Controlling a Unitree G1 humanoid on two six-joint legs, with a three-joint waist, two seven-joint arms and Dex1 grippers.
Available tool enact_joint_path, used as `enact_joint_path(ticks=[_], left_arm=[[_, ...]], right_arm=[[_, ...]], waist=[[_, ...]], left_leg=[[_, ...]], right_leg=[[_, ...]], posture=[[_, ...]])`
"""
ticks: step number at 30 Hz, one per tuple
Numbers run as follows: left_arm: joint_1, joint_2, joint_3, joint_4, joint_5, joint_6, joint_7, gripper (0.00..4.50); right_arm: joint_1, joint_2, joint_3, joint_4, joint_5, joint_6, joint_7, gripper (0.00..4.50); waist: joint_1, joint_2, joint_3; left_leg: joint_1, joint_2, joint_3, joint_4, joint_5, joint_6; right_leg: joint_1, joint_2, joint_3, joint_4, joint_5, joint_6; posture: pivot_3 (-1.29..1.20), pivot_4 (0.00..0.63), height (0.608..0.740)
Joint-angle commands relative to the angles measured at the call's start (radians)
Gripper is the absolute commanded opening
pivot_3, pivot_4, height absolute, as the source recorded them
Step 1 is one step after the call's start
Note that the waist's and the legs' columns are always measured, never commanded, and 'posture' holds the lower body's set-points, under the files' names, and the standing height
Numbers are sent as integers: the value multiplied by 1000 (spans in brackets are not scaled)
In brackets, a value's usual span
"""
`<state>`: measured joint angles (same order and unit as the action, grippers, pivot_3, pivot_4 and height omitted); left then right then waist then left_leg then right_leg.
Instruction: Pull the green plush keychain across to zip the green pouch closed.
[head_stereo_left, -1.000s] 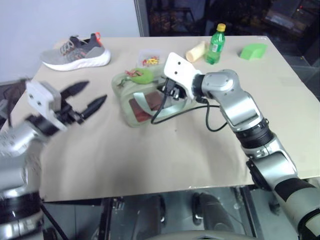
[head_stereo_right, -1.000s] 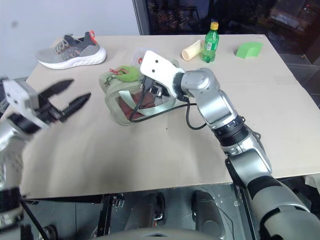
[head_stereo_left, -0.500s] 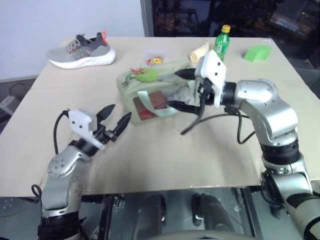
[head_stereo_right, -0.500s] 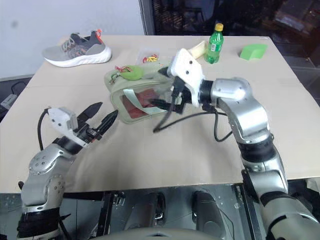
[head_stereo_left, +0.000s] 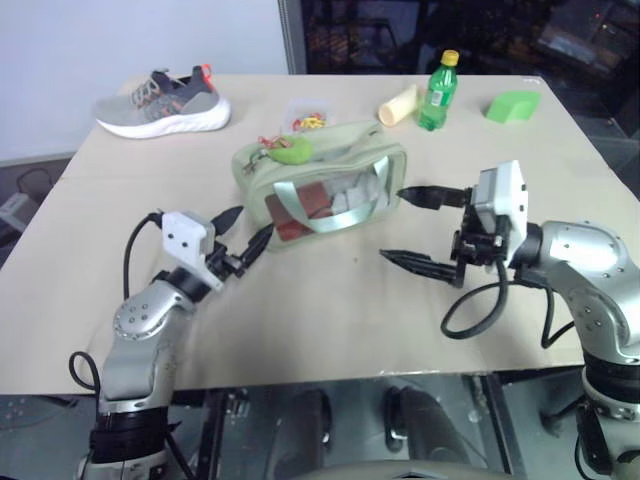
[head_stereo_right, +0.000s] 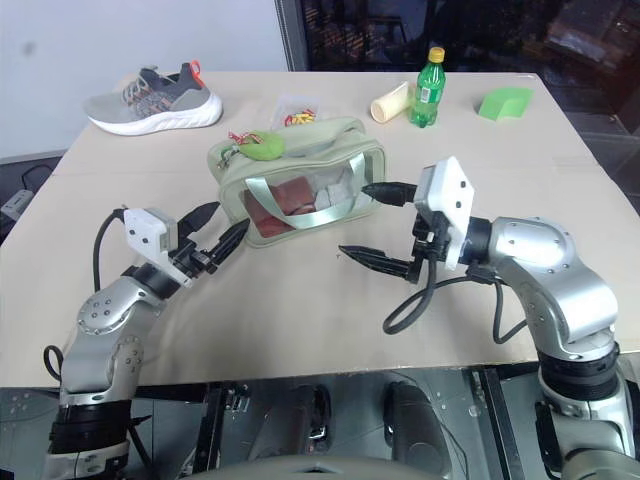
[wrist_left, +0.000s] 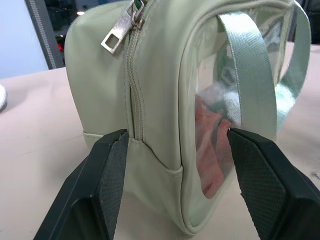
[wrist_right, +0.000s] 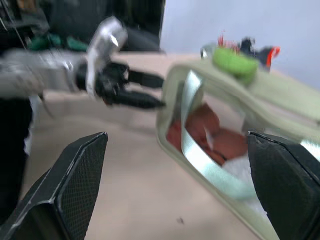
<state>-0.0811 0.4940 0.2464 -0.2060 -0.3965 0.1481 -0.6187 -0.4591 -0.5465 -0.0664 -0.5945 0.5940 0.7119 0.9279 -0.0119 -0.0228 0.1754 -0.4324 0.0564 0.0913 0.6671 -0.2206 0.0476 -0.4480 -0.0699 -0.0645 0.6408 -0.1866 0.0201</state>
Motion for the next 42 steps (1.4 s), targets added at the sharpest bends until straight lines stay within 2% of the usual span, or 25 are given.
enact_joint_path(ticks=[1, 12, 13, 15, 16, 17, 18, 19, 20, 25, 29, 33, 40, 42], left_arm=[[-8, 21, 27, -26, -25, 0, -16, 3236], [-84, 5, -13, 59, -6, -13, -27, 3236], [-87, 4, -15, 67, -9, -14, -31, 2709], [-93, 3, -19, 77, -9, -17, -35, 2036], [-95, 2, -21, 83, -5, -20, -36, 1544], [-97, 1, -22, 87, -4, -23, -39, 867], [-98, 2, -23, 91, -2, -26, -42, 651], [-99, 3, -23, 94, 0, -29, -45, 191], [-100, 3, -21, 96, -2, -31, -48, 76], [-105, 30, -4, 129, 7, -53, -75, 76], [-120, 49, 2, 169, 23, -87, -92, 76], [-126, 52, -4, 183, 38, -116, -95, 76], [-108, 46, -5, 174, 48, -143, -91, 76], [-102, 43, -7, 167, 49, -147, -87, 0]], right_arm=[[5, -26, -27, -52, 63, 0, -13, 4459], [2, -44, 49, -46, -8, -121, -44, 4459], [1, -45, 52, -46, -9, -126, -46, 4500], [-2, -43, 55, -44, -10, -134, -52, 4500], [-4, -42, 58, -43, -11, -138, -54, 4500], [-7, -41, 61, -41, -15, -144, -56, 4500], [-15, -37, 70, -37, -33, -154, -66, 4500], [-24, -34, 80, -31, -51, -163, -75, 4500], [-40, -30, 95, -24, -64, -170, -80, 4500], [-268, 12, 260, 119, -249, -131, -181, 4500], [-517, 176, 395, 400, -401, -159, -268, 4500], [-680, 322, 426, 674, -488, -209, -332, 4500], [-738, 407, 431, 846, -547, -282, -317, 4500], [-747, 416, 440, 893, -573, -316, -317, 3960]], waist=[[1, 0, 0], [6, 0, 0], [6, 0, 0], [6, 0, 0], [6, 0, 0], [6, 0, 0], [6, 0, 0], [6, 0, 0], [6, 0, 0], [-3, 0, 0], [-7, 1, 1], [-2, 1, 0], [-2, 1, 0], [-4, 1, 0]], left_leg=[[0, 0, 0, 0, 0, 0], [-1, -1, -1, 0, 0, 0], [-1, -1, -1, 0, 0, 0], [-1, -1, -1, 0, 0, 0], [0, -1, -1, 0, 0, 0], [0, -1, -1, 0, 0, 0], [-1, -1, -1, 0, 0, 0], [-1, -1, -1, 0, 0, 0], [0, -1, 0, 0, 0, 0], [0, 0, 0, 0, 0, 0], [1, 0, 2, 1, 0, 0], [-2, 0, 2, 0, 0, 0], [-6, -1, 7, 0, 1, -1], [-5, -1, 6, 0, 0, 1]], right_leg=[[0, 0, 0, 0, 0, 0], [0, 0, -1, 0, 0, 0], [0, 0, -1, 0, 0, 0], [0, 0, -1, 0, 0, 0], [0, 0, -1, 0, 0, 0], [0, 0, -1, 0, 0, 0], [0, 0, -1, 0, 0, 0], [0, 0, -1, 0, 0, 0], [0, 0, -1, 0, 0, 0], [0, 0, -1, 0, 0, 0], [-1, 1, 0, 2, 0, 0], [-2, 1, -1, 1, 3, -4], [-2, -1, -2, -4, 4, -2], [-2, -1, -3, -4, 4, -2]], posture=[[0, 150, 740], [0, 150, 740], [0, 150, 740], [0, 150, 740], [0, 150, 740], [0, 150, 740], [0, 150, 740], [0, 150, 740], [0, 150, 740], [0, 150, 740], [0, 150, 740], [0, 150, 740], [0, 150, 740], [0, 150, 740]])
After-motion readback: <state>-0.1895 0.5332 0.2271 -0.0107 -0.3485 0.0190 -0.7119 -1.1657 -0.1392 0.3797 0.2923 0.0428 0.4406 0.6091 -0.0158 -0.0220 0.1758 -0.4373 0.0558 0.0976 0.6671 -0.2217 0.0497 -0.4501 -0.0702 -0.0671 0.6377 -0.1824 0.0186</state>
